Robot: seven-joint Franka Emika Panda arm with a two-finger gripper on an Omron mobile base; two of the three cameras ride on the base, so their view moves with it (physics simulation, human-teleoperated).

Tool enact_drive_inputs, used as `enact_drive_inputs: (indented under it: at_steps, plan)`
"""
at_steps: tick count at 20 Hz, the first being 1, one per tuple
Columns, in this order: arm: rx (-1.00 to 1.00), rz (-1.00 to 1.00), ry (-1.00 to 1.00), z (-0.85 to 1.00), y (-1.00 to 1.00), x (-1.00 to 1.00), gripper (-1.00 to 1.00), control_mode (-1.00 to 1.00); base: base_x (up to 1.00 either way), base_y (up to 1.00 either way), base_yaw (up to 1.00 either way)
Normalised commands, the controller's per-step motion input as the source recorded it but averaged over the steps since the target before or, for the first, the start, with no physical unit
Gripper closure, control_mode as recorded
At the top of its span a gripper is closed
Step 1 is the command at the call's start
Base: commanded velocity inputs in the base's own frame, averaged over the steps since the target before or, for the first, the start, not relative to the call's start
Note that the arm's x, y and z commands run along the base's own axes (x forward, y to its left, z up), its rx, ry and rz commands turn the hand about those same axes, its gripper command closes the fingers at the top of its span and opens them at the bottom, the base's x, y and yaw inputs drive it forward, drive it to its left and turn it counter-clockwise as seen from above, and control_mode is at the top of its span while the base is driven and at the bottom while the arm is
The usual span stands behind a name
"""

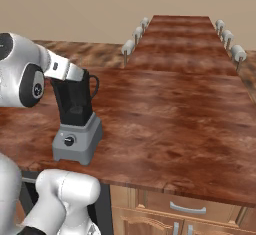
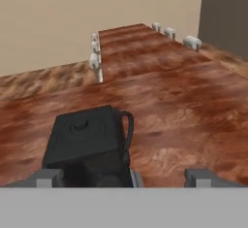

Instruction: Close the lid blender by securely placing the lid on top.

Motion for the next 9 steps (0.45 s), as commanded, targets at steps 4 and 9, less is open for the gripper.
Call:
enact_drive_inputs:
  at_steps: [4, 9]
  plan:
    - [0.06, 0.0, -0.08, 0.1, -0.55, -0.32, -1.0, -1.0, 0.0, 0.0, 0.0]
    - [0.02, 0.0, -0.05, 0.03, -0.53, -0.3, -1.0, -1.0, 0.0, 0.0, 0.0]
